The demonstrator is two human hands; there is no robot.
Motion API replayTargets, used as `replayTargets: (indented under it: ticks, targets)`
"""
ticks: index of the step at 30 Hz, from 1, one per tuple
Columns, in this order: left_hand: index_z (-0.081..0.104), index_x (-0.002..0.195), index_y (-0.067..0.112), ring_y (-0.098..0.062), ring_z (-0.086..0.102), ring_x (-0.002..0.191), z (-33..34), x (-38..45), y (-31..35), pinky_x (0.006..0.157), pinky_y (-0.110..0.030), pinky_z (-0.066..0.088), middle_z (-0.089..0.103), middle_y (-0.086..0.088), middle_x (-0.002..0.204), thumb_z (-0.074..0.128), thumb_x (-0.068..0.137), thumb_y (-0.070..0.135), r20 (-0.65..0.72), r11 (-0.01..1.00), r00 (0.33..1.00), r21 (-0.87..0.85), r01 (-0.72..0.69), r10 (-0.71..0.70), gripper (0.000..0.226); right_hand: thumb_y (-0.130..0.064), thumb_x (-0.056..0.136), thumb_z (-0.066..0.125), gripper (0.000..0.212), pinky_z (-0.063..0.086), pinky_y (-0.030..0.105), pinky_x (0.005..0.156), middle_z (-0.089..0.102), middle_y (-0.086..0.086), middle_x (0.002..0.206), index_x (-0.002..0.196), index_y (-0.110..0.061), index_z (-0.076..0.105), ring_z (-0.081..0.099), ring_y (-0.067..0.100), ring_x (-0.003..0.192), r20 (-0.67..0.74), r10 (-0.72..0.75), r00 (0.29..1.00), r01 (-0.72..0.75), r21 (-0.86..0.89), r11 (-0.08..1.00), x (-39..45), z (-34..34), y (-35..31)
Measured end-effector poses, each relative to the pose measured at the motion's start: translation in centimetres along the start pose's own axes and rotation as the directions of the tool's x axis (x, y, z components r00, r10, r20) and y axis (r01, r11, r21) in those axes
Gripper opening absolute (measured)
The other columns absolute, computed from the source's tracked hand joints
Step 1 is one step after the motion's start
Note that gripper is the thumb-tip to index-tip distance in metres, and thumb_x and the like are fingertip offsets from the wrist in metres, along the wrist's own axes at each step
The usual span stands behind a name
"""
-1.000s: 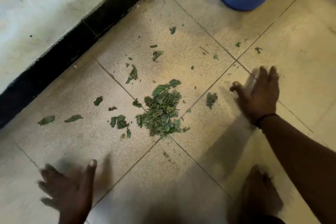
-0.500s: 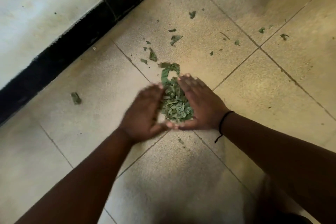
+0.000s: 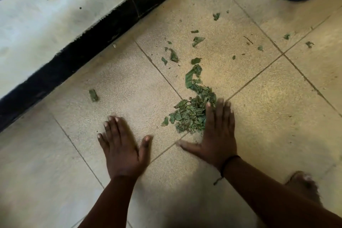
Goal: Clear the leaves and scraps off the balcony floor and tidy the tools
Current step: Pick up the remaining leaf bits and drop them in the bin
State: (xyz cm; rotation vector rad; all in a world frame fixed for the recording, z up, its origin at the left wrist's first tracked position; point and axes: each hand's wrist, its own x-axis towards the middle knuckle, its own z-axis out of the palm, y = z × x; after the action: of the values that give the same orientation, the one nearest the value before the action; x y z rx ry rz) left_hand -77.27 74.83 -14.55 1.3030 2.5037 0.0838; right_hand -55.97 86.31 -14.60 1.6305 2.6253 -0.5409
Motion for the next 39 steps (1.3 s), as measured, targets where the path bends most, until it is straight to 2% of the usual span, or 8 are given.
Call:
replayTargets:
  ticks: [8, 17, 20, 24, 28, 31, 34, 39]
  targets:
    - [0.007, 0.155, 0.003, -0.026, -0.003, 0.151, -0.5, 0.5, 0.1, 0.121, -0.04, -0.008, 0.0, -0.014, 0.163, 0.019, 0.093, 0.064, 0.045, 1.0, 0.999, 0.01, 0.014, -0.015, 0.088, -0.091, 0.069, 0.034, 0.117, 0.014, 0.058, 0.117, 0.01, 0.026, 0.156, 0.148, -0.007, 0.014, 0.008, 0.044, 0.145, -0.098, 0.025, 0.995, -0.017, 0.078, 0.997, 6.3, -1.2, -0.9]
    - [0.009, 0.154, 0.003, -0.026, -0.002, 0.151, -0.3, 0.7, -0.1, 0.121, -0.039, -0.01, 0.004, -0.015, 0.162, 0.015, 0.093, 0.068, 0.055, 0.999, 0.998, 0.046, 0.025, -0.028, 0.09, -0.1, 0.055, 0.035, 0.125, 0.004, 0.067, 0.113, -0.003, 0.02, 0.16, 0.153, -0.029, 0.005, -0.004, 0.047, 0.145, 0.059, -0.198, 0.978, 0.199, -0.009, 0.98, 11.7, -3.3, 0.7]
    - [0.01, 0.154, 0.003, -0.025, -0.003, 0.151, -0.1, 0.7, -0.2, 0.121, -0.04, -0.009, 0.005, -0.015, 0.162, 0.015, 0.092, 0.069, 0.056, 0.999, 0.998, 0.04, 0.025, -0.027, 0.091, -0.097, 0.055, 0.04, 0.119, 0.003, 0.067, 0.113, -0.003, 0.016, 0.161, 0.153, -0.034, 0.015, -0.008, 0.044, 0.146, 0.176, -0.321, 0.931, 0.334, -0.047, 0.942, 15.3, -4.8, 1.0]
    - [0.012, 0.154, 0.002, -0.028, 0.001, 0.151, -0.1, 0.7, -0.2, 0.122, -0.042, -0.006, 0.008, -0.016, 0.162, 0.016, 0.091, 0.07, 0.057, 0.999, 0.998, 0.031, 0.029, -0.031, 0.092, -0.097, 0.059, 0.032, 0.113, 0.006, 0.063, 0.115, 0.016, 0.014, 0.159, 0.151, -0.033, 0.017, 0.002, 0.041, 0.147, 0.288, -0.501, 0.816, 0.542, -0.079, 0.837, 16.8, -5.4, 0.7]
    - [0.013, 0.154, 0.001, -0.027, 0.0, 0.151, -0.2, 0.7, -0.2, 0.122, -0.043, -0.006, 0.008, -0.017, 0.162, 0.016, 0.092, 0.07, 0.073, 0.999, 0.997, 0.042, 0.03, -0.033, 0.092, -0.098, 0.057, 0.034, 0.112, 0.01, 0.065, 0.114, 0.028, 0.014, 0.154, 0.149, -0.035, 0.025, 0.01, 0.045, 0.144, 0.331, -0.579, 0.746, 0.632, -0.073, 0.772, 15.2, -4.2, -0.9]
    - [0.013, 0.153, 0.001, -0.027, 0.0, 0.151, -0.3, 0.7, -0.2, 0.122, -0.041, -0.007, 0.011, -0.019, 0.161, 0.015, 0.092, 0.07, 0.075, 0.999, 0.997, 0.044, 0.03, -0.034, 0.092, -0.092, 0.066, 0.037, 0.093, 0.012, 0.063, 0.114, 0.036, 0.014, 0.148, 0.143, -0.04, 0.035, 0.016, 0.048, 0.143, 0.282, -0.628, 0.725, 0.662, -0.035, 0.748, 13.2, -2.5, -2.1]
    - [0.013, 0.153, 0.001, -0.027, 0.001, 0.151, -0.2, 0.8, -0.2, 0.122, -0.042, -0.007, 0.011, -0.019, 0.161, 0.015, 0.092, 0.069, 0.079, 0.998, 0.996, 0.047, 0.034, -0.037, 0.092, -0.068, 0.08, 0.052, 0.055, 0.024, 0.051, 0.112, 0.055, 0.01, 0.128, 0.122, -0.034, 0.06, 0.035, 0.04, 0.135, 0.117, -0.706, 0.699, 0.709, 0.02, 0.705, 11.9, -1.1, -2.7]
    - [0.014, 0.153, 0.002, -0.03, 0.004, 0.15, 0.0, 0.7, -0.4, 0.121, -0.042, -0.006, 0.013, -0.019, 0.161, 0.015, 0.092, 0.069, 0.081, 0.998, 0.996, 0.054, 0.035, -0.039, 0.091, -0.047, 0.083, 0.053, 0.029, 0.039, 0.038, 0.078, 0.063, 0.003, 0.102, 0.101, -0.027, 0.065, 0.055, 0.028, 0.102, 0.043, -0.807, 0.588, 0.809, -0.03, 0.588, 12.1, -1.4, -2.5]
